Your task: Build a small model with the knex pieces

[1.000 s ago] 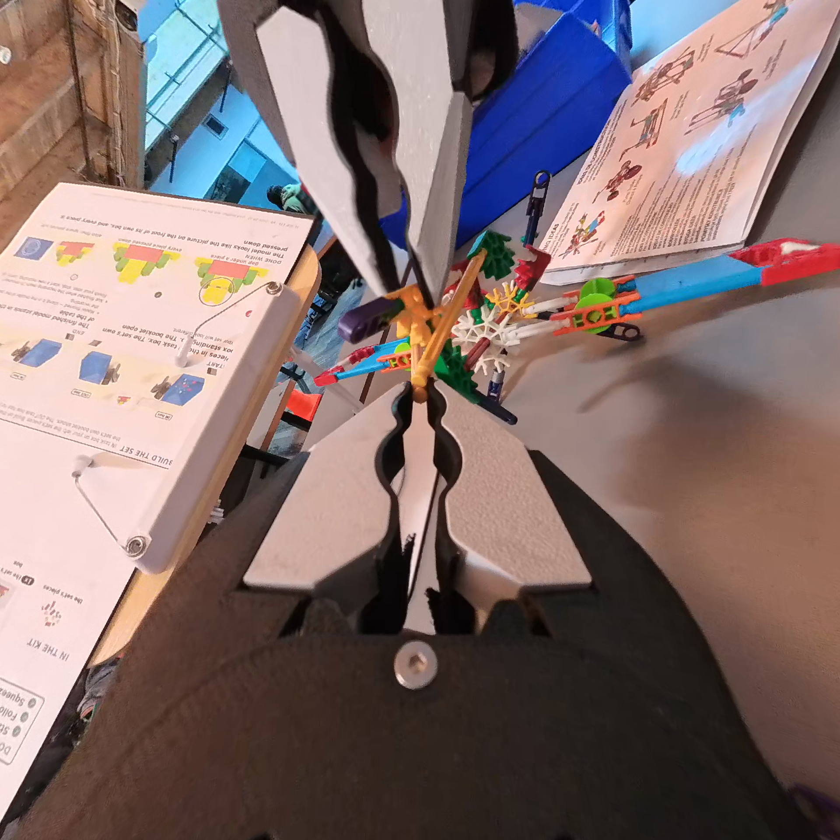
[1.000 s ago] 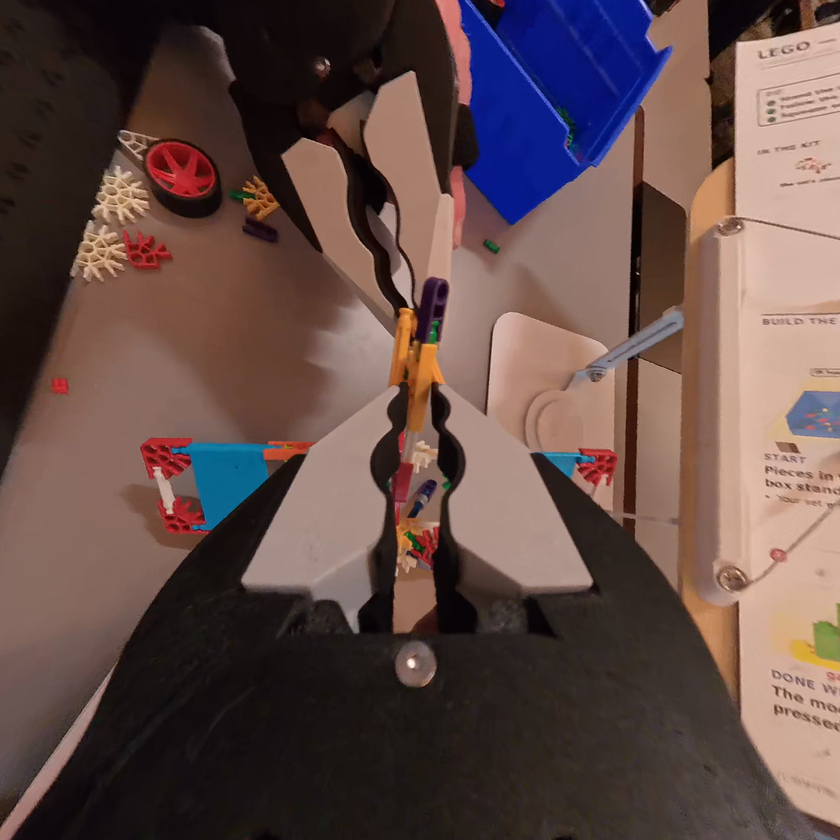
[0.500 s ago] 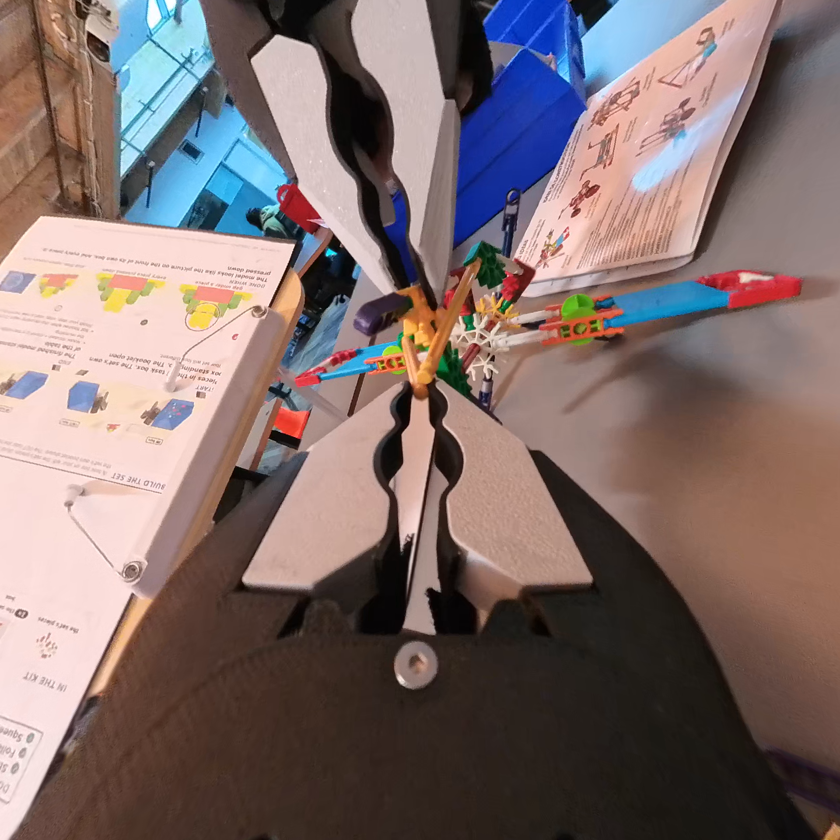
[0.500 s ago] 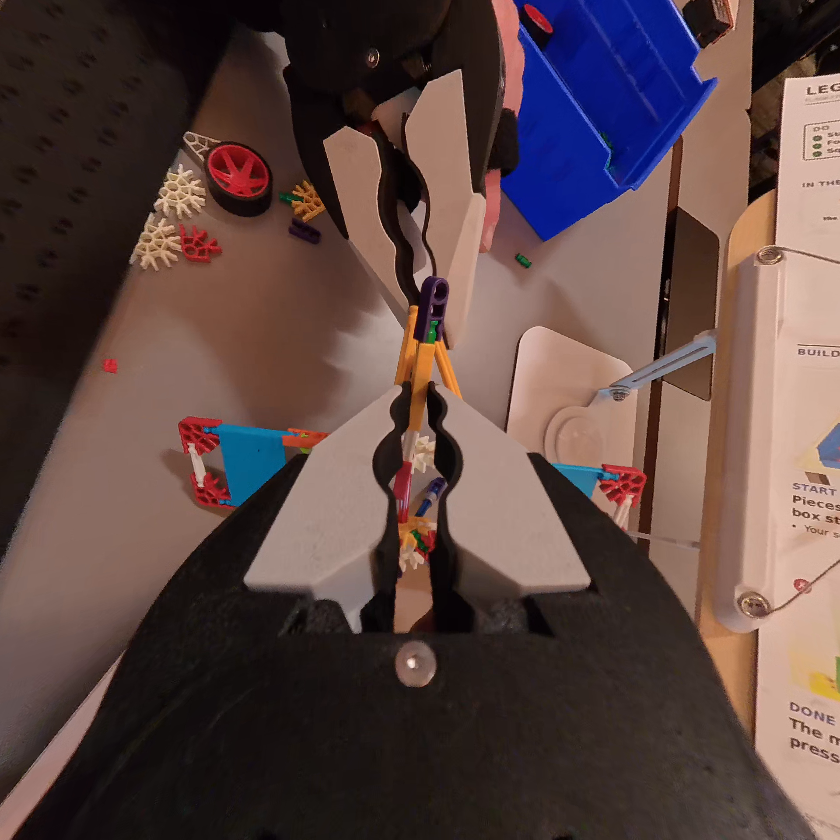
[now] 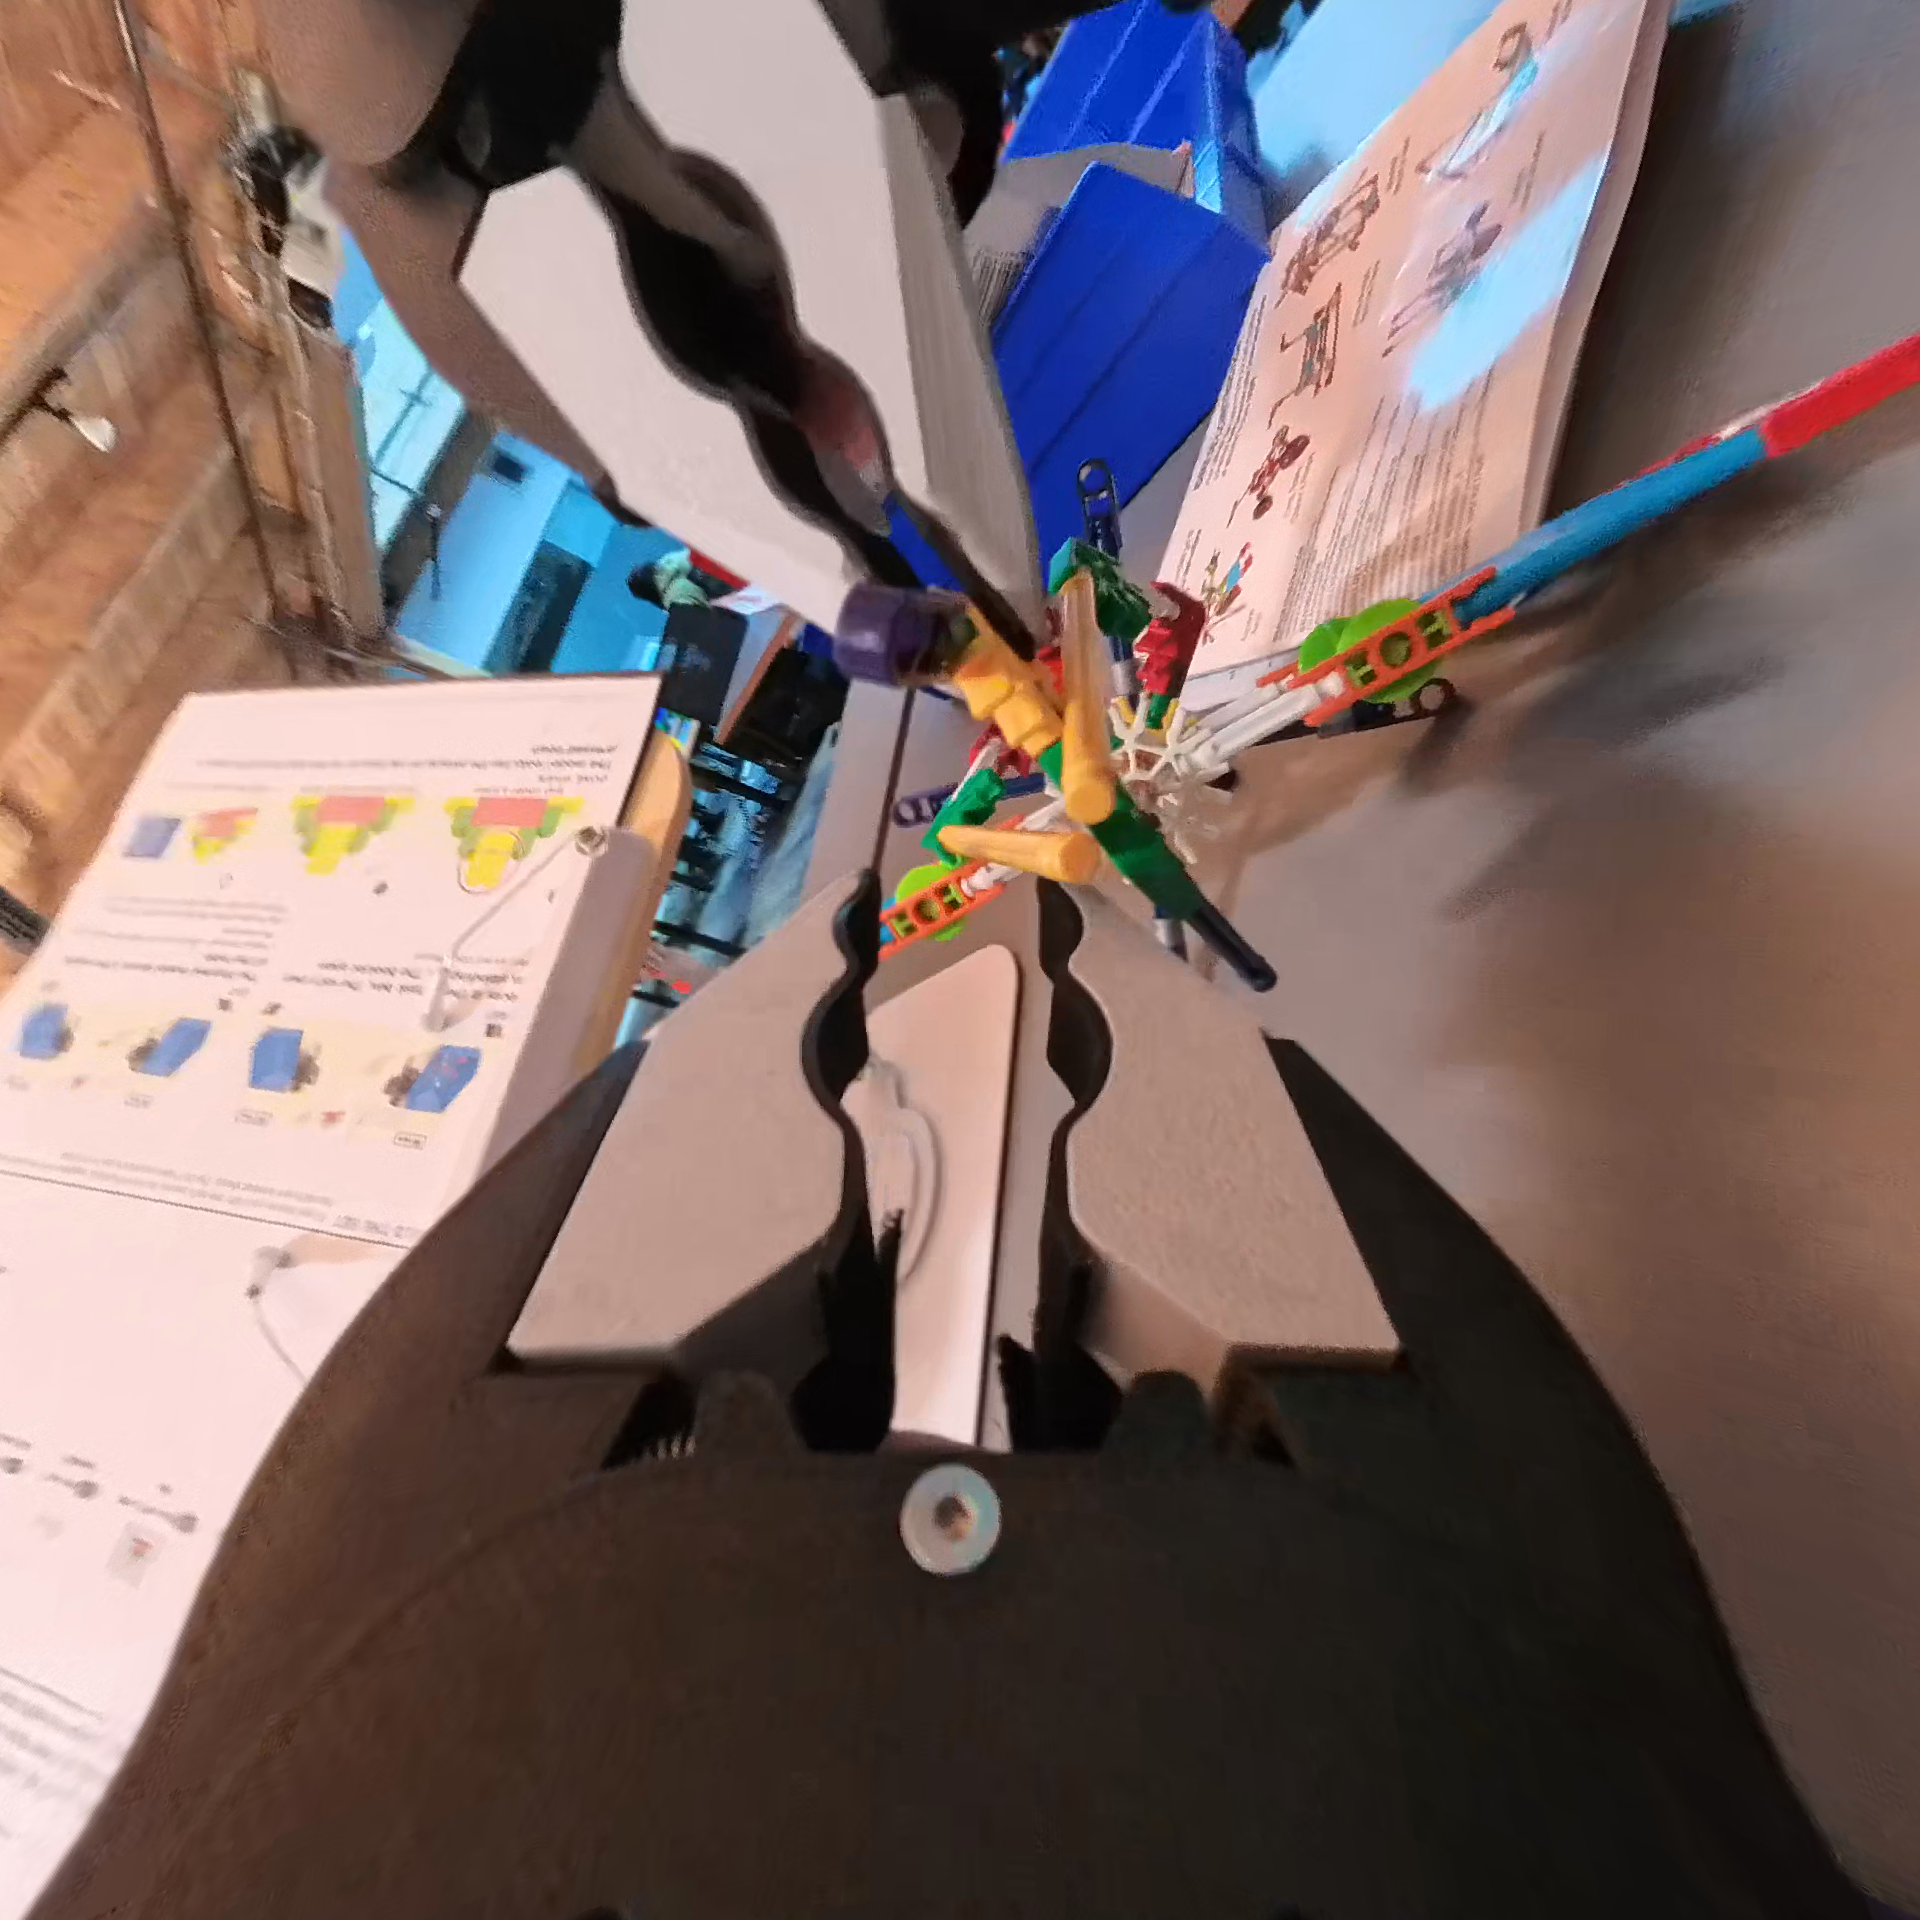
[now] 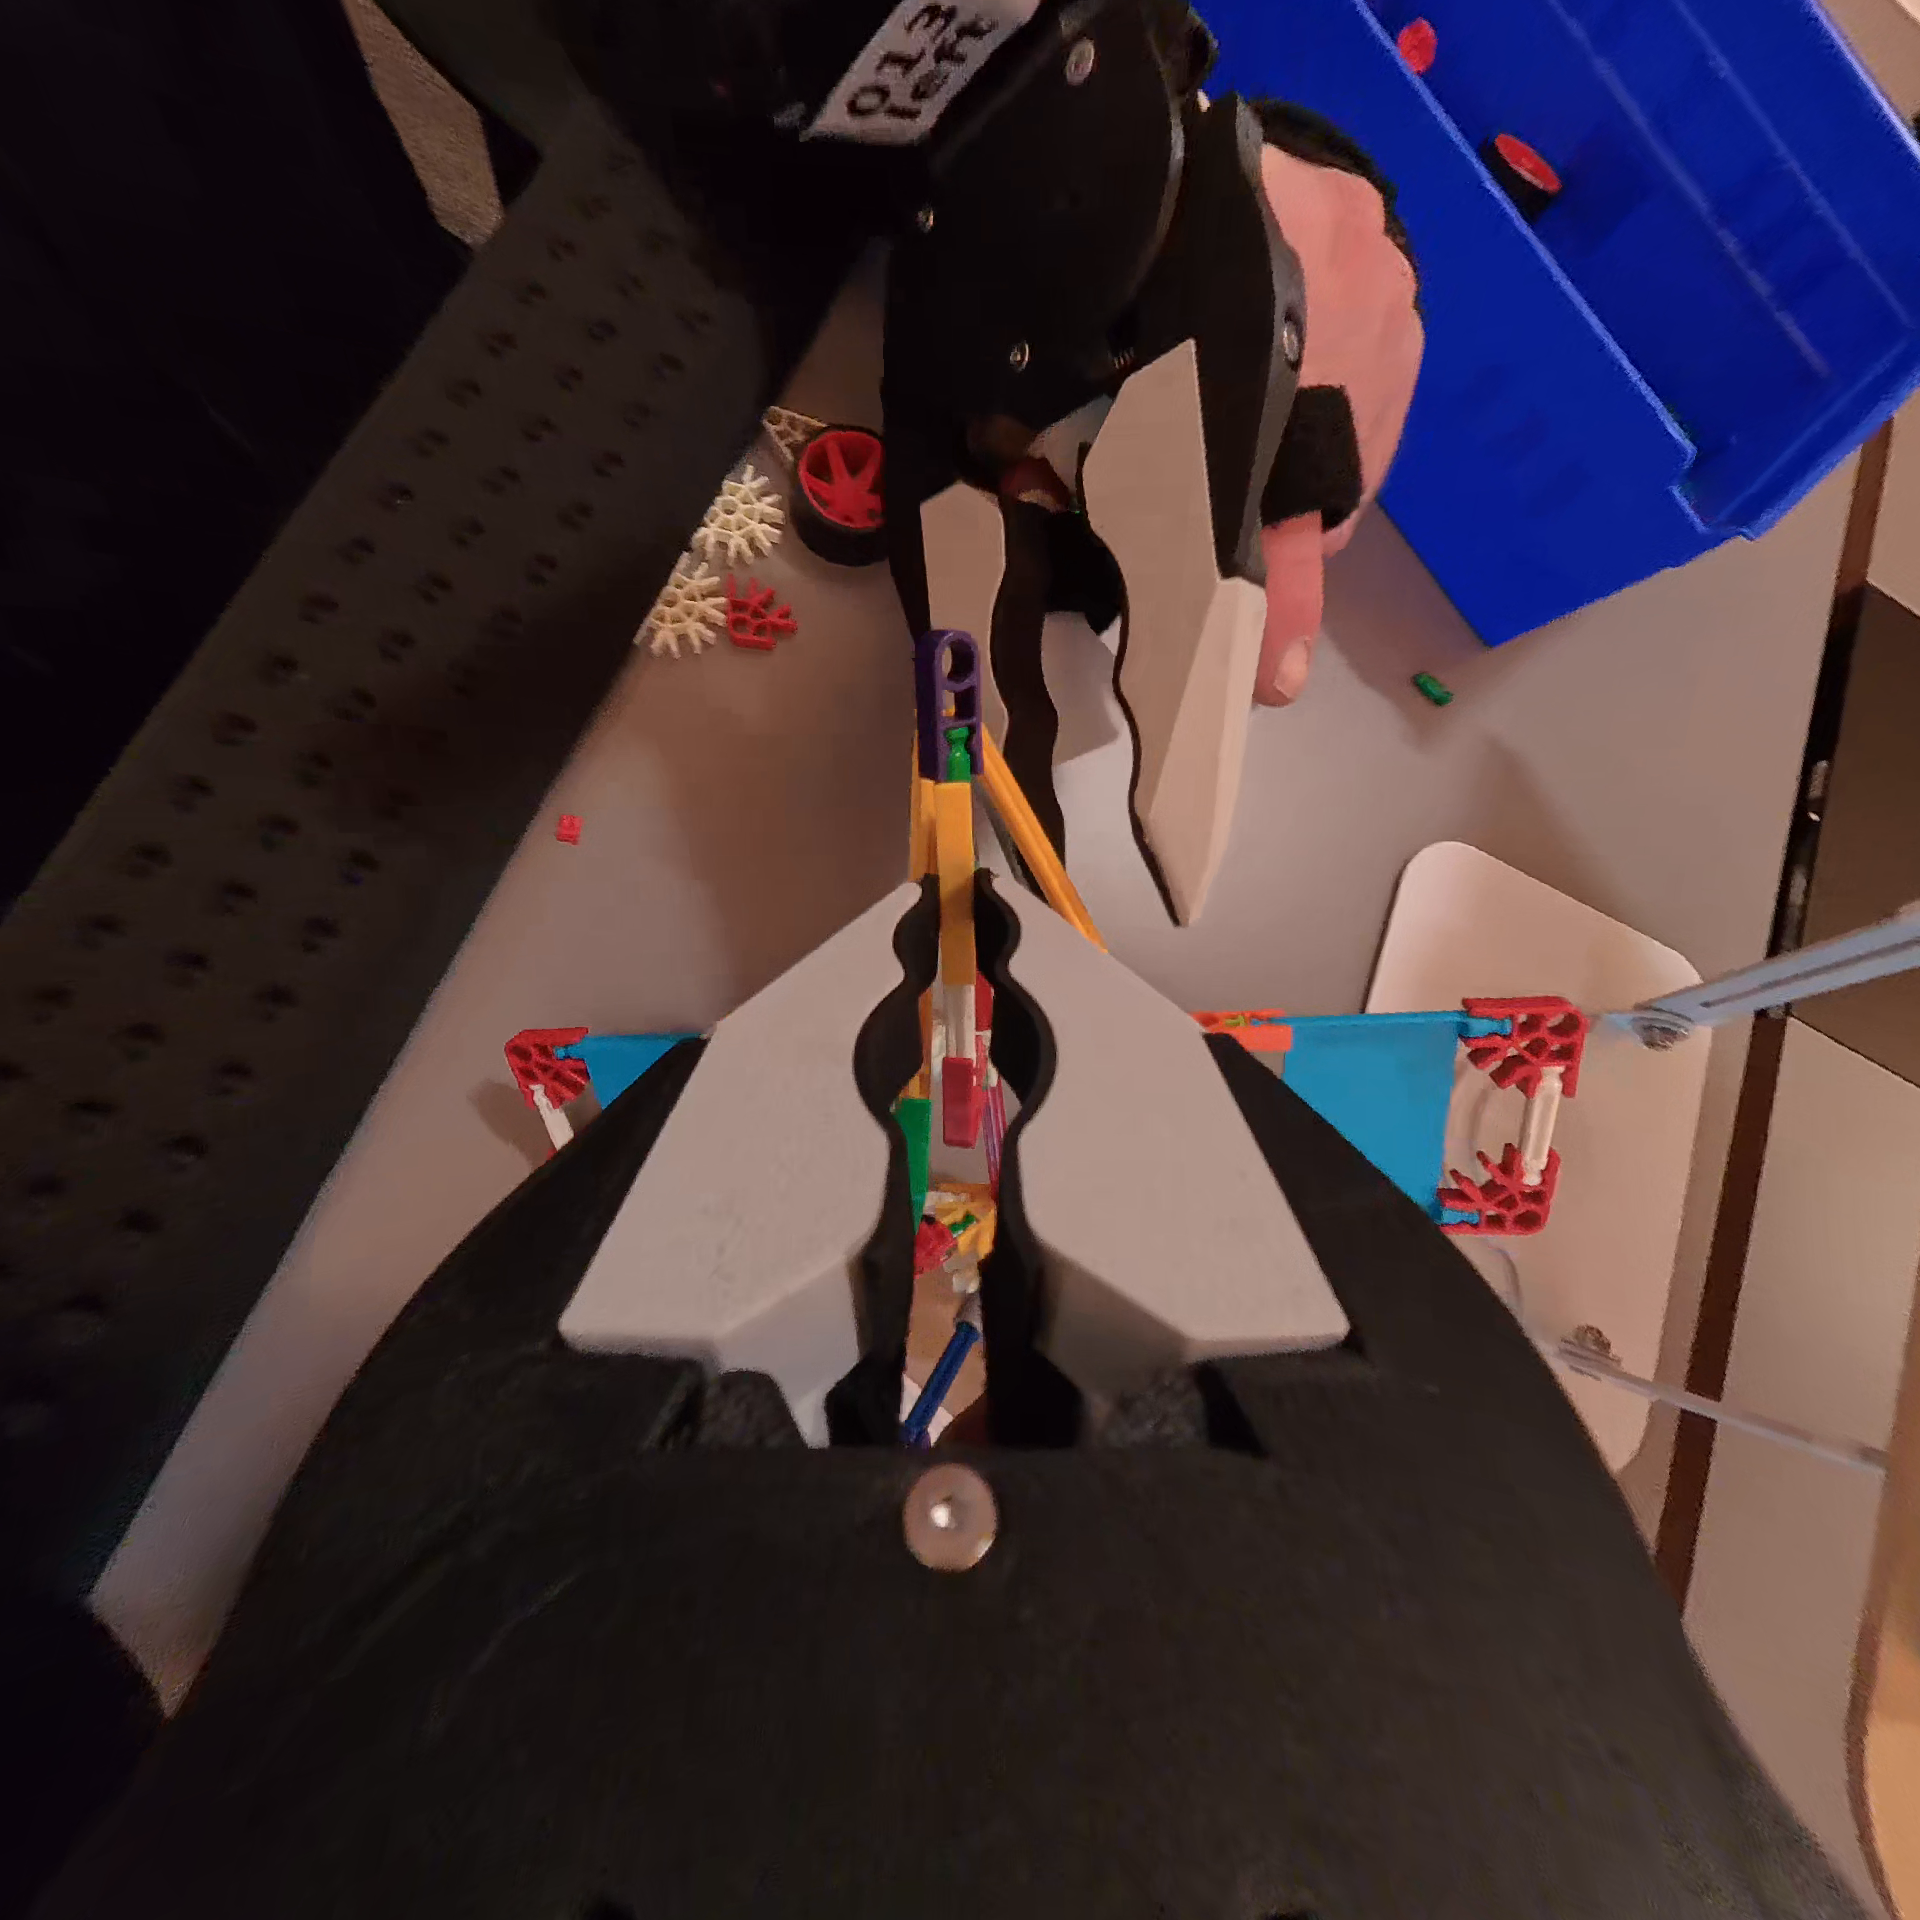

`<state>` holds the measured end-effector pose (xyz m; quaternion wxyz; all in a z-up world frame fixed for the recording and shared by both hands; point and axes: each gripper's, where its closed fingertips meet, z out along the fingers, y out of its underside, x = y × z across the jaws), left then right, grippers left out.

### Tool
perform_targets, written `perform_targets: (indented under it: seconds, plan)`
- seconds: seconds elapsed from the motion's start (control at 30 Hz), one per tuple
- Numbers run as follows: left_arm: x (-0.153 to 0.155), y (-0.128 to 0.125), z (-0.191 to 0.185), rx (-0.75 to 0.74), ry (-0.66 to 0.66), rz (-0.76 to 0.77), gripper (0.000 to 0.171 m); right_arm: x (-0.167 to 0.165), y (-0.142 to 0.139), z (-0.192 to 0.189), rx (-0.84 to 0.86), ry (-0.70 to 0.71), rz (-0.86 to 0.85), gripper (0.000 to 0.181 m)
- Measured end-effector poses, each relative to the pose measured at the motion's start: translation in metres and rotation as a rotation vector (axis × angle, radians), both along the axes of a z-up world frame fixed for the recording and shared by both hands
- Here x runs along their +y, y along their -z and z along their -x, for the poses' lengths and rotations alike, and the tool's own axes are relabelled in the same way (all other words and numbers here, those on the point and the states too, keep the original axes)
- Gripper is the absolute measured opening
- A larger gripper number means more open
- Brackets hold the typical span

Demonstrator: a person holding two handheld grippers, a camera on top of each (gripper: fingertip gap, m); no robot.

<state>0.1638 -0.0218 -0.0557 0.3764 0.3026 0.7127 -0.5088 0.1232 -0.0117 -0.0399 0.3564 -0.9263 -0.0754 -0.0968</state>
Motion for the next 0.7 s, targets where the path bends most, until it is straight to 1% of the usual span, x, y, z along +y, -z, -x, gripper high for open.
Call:
perform_targets:
  seconds: [0.07,0.2,0.27,0.37,0.47,0.67,0.7]
  plan:
    - [-0.002,0.000,0.009,-0.037,0.027,0.007,0.021,0.003,0.000,0.006,0.016,-0.027,-0.005,0.003]
    - [-0.002,-0.001,0.025,-0.028,0.087,-0.002,0.014,0.007,0.001,0.013,0.055,-0.058,-0.018,0.003]
    - [0.000,-0.002,0.032,-0.017,0.110,-0.008,0.006,0.008,0.001,0.017,0.065,-0.072,-0.017,0.003]
    - [0.000,0.000,0.039,-0.033,0.123,-0.025,0.005,0.009,0.003,0.022,0.086,-0.092,-0.005,0.003]
    - [0.001,0.000,0.036,-0.027,0.112,-0.019,0.004,0.011,0.006,0.024,0.097,-0.097,0.006,0.004]
    - [0.004,-0.006,0.034,0.055,0.114,0.002,0.003,0.015,0.009,0.028,0.094,-0.109,0.030,0.004]
    - [0.004,-0.006,0.034,0.049,0.111,-0.001,0.003,0.016,0.010,0.027,0.089,-0.107,0.037,0.004]
